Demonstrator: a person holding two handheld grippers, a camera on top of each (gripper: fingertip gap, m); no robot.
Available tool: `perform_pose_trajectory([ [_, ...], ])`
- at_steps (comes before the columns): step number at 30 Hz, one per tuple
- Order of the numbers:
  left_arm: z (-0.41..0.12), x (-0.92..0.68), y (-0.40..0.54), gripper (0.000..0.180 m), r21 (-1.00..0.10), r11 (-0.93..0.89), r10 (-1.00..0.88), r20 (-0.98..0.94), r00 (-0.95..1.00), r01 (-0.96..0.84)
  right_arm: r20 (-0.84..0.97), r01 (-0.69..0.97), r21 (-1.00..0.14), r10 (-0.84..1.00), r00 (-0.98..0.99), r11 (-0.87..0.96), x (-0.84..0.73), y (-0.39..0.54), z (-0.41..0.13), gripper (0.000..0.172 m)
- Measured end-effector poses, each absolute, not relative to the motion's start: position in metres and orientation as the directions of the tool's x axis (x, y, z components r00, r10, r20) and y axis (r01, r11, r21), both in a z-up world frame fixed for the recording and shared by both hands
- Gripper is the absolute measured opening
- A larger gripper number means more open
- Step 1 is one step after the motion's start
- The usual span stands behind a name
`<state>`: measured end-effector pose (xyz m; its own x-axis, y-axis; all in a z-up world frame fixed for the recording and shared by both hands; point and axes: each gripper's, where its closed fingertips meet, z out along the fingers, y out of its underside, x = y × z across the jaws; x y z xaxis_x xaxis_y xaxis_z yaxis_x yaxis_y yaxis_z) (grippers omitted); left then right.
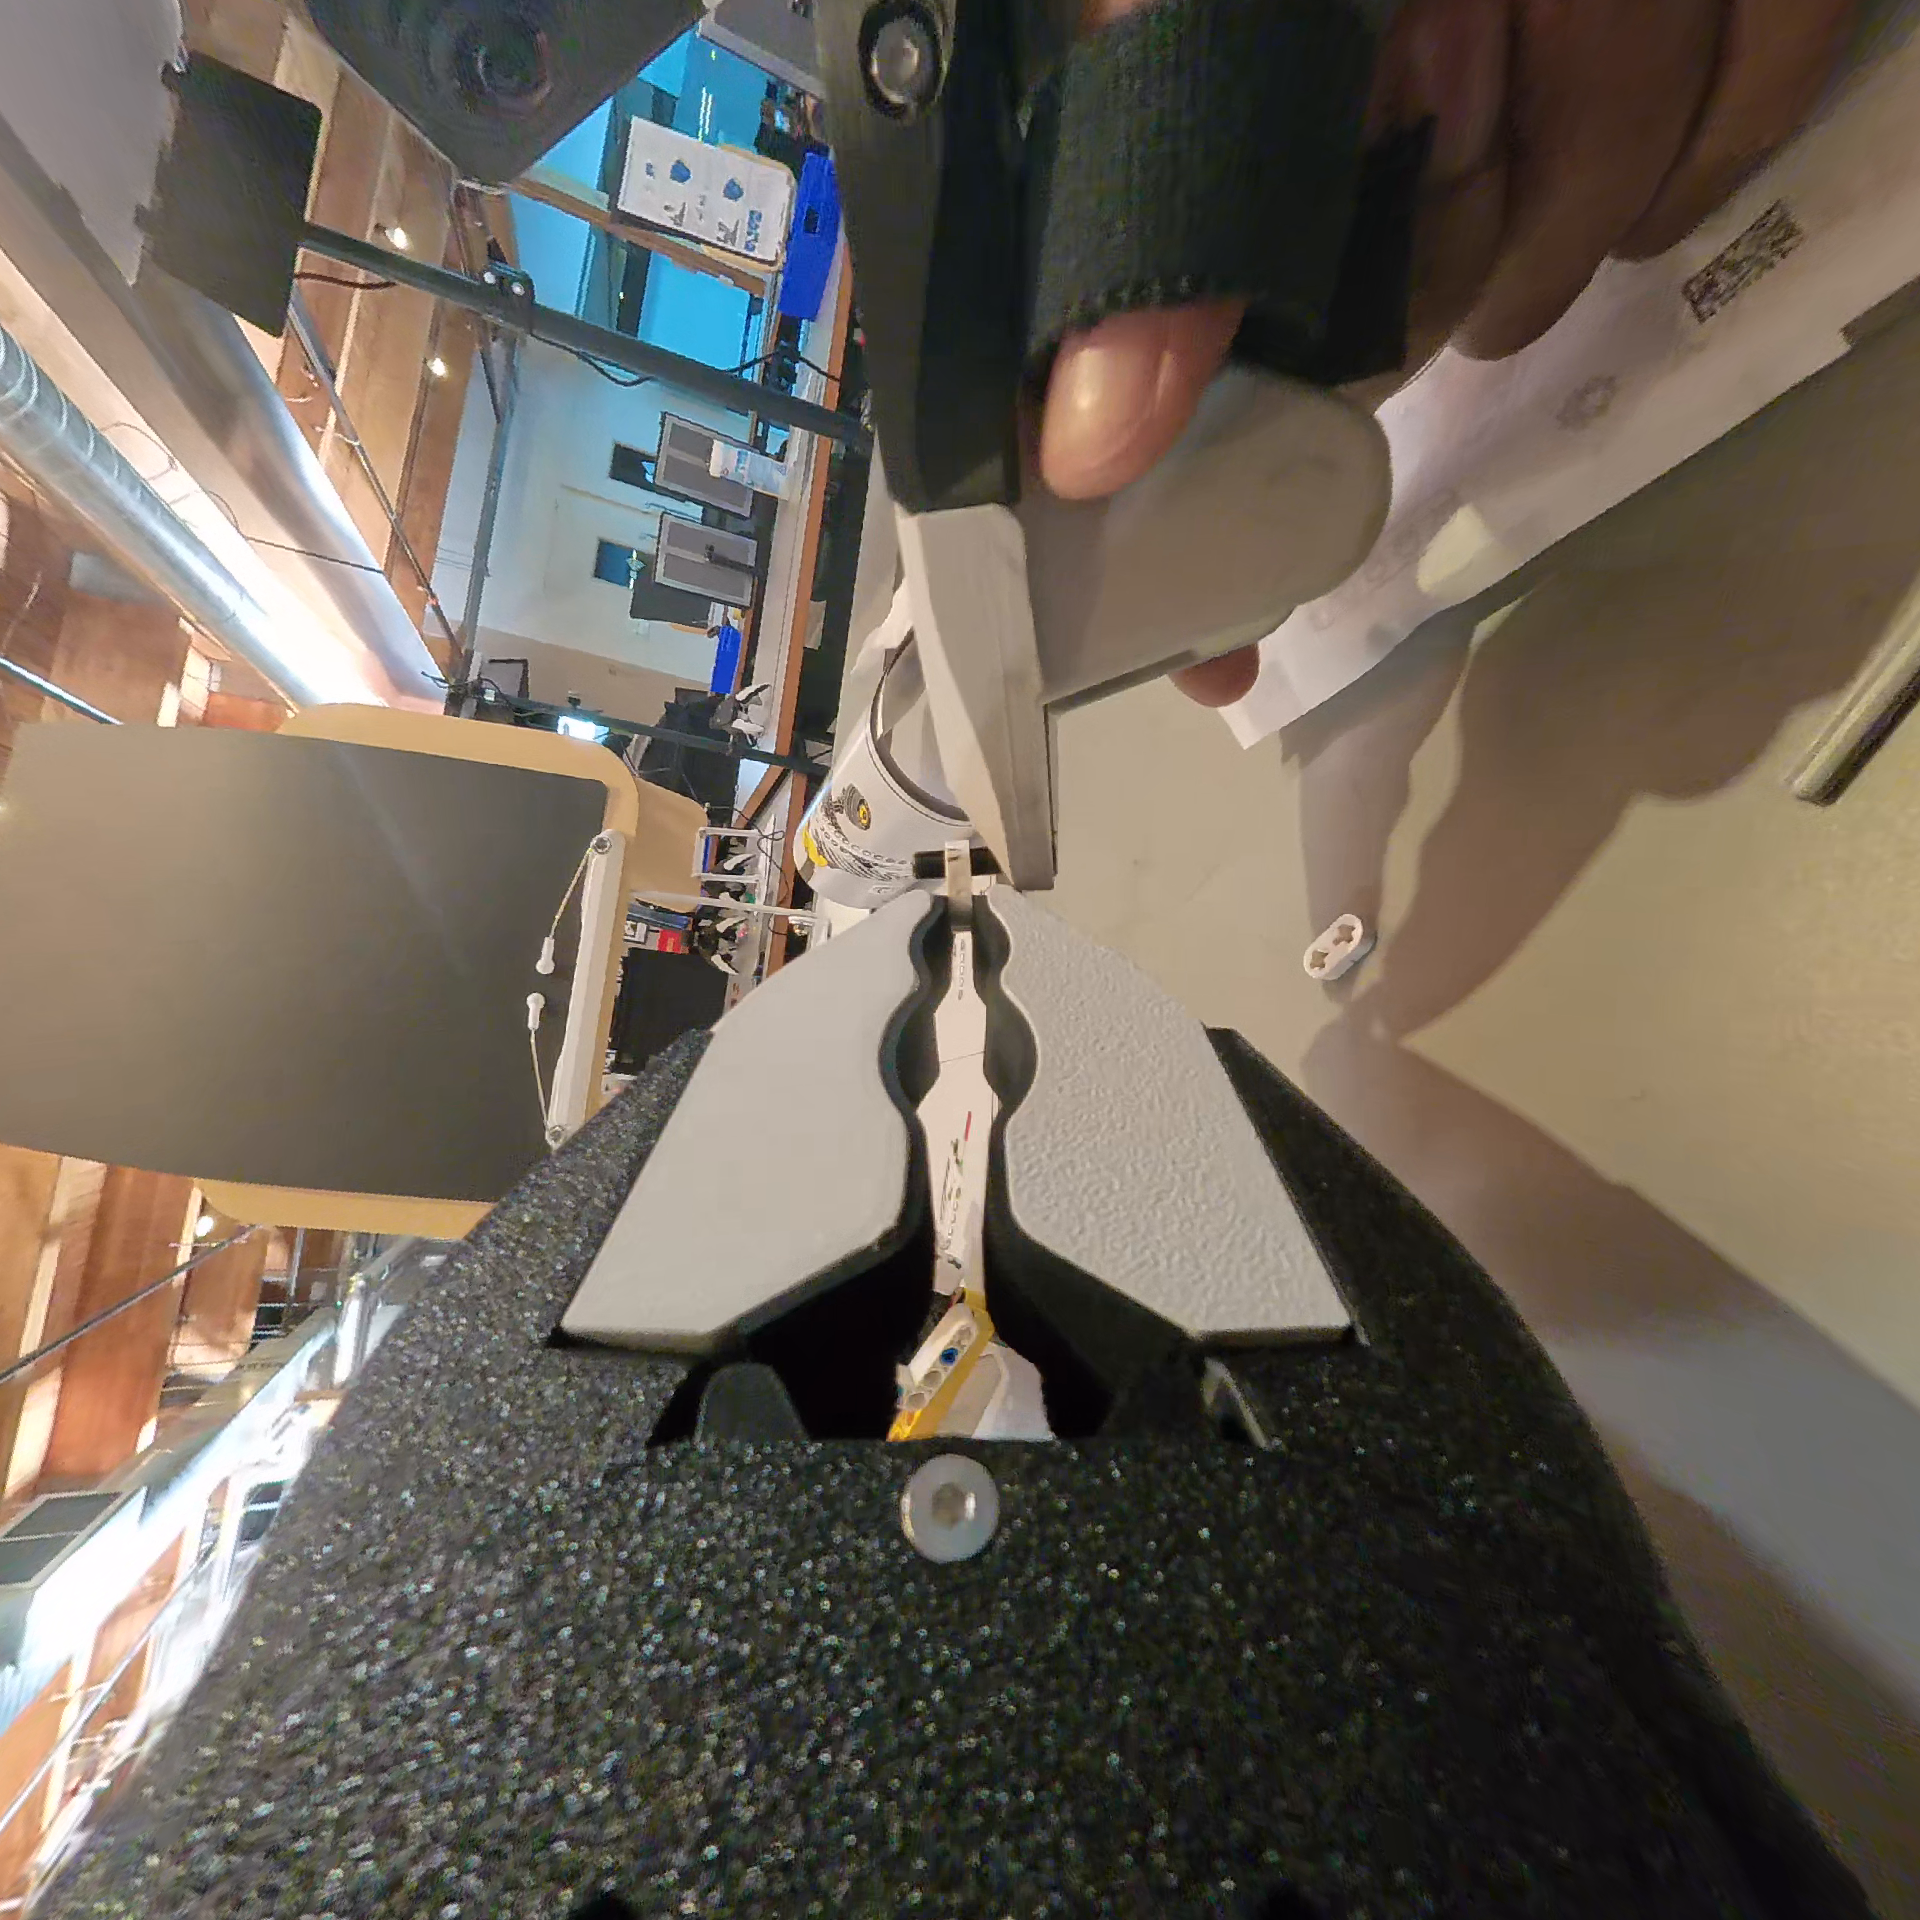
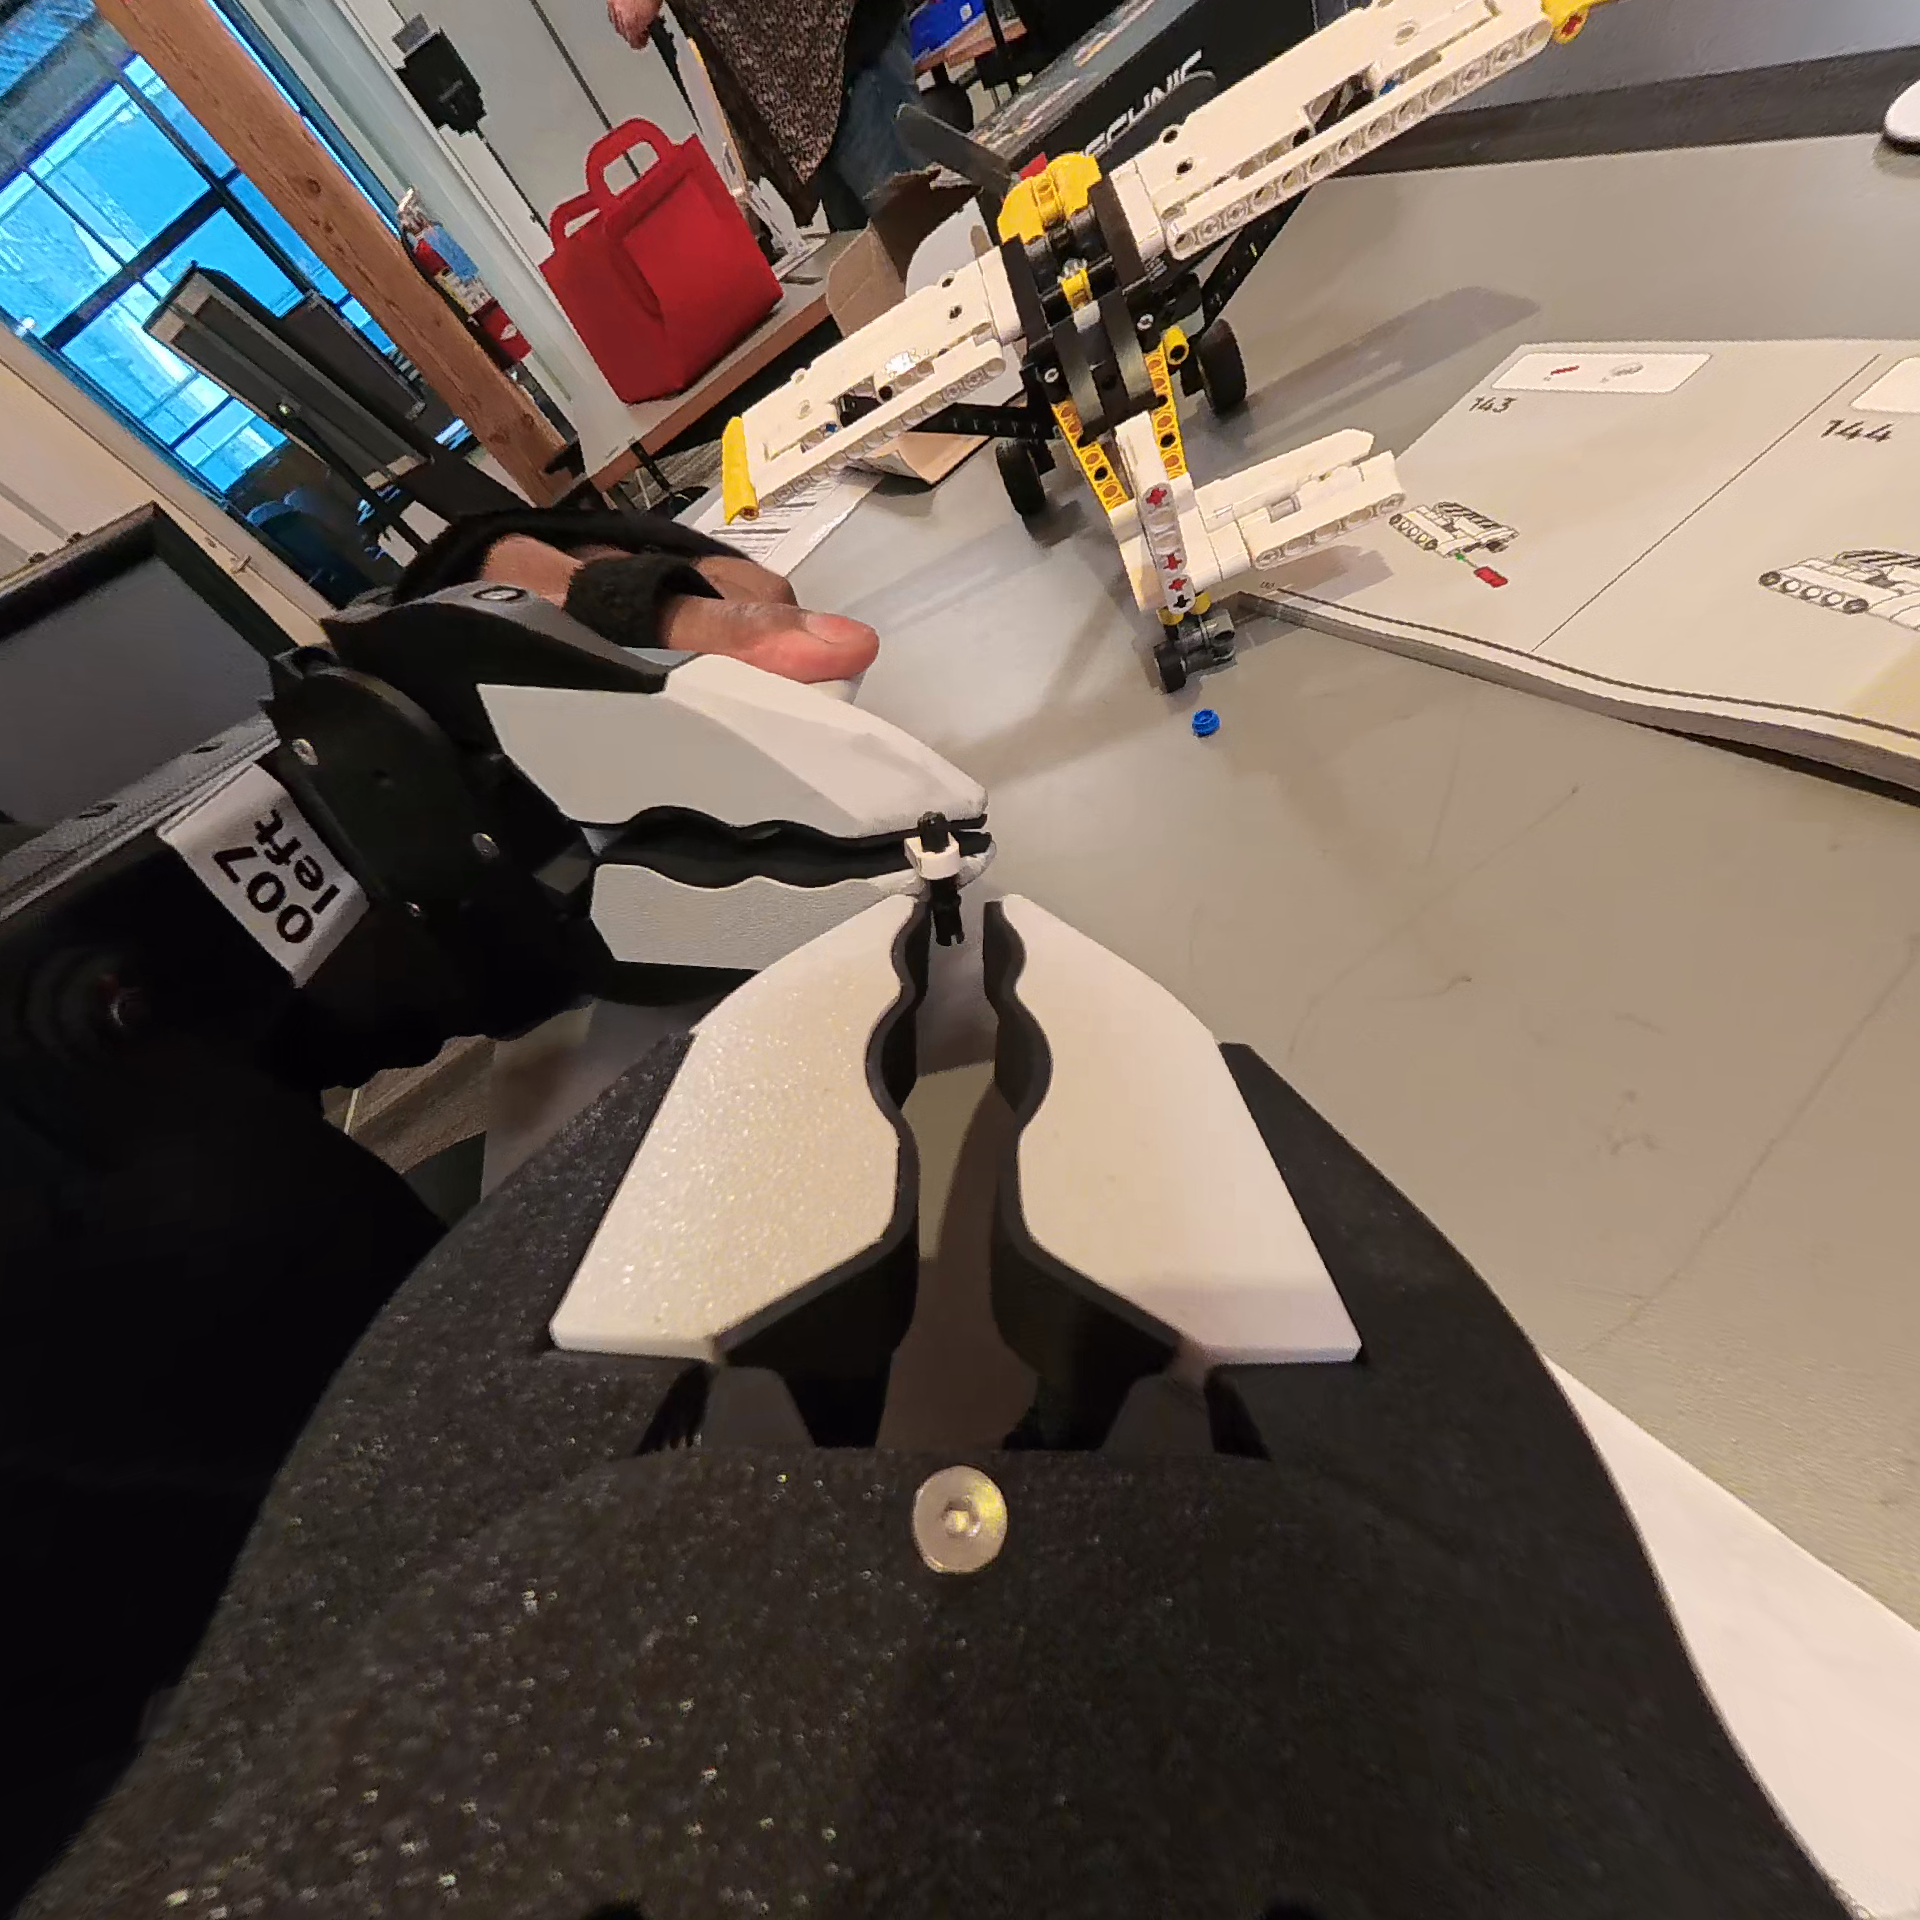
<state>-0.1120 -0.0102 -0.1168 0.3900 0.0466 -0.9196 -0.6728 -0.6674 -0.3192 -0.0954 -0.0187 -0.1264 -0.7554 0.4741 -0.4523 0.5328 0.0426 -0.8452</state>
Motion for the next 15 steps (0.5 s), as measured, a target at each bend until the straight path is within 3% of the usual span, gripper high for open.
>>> perform_pose_trajectory([
  [9,-0.1191,-0.1105,-0.0101,0.004,-0.304,-0.667,0.026,-0.922,0.387,-0.680,-0.422,0.504,-0.863,0.486,-0.765,0.045,-0.0967,-0.0169,-0.1229,0.013],
  [15,-0.1203,-0.1116,-0.0102,0.004,-0.318,-0.677,0.041,-0.917,0.397,-0.664,-0.398,0.483,-0.874,0.483,-0.780,0.060,-0.0949,-0.0179,-0.1229,0.005],
])
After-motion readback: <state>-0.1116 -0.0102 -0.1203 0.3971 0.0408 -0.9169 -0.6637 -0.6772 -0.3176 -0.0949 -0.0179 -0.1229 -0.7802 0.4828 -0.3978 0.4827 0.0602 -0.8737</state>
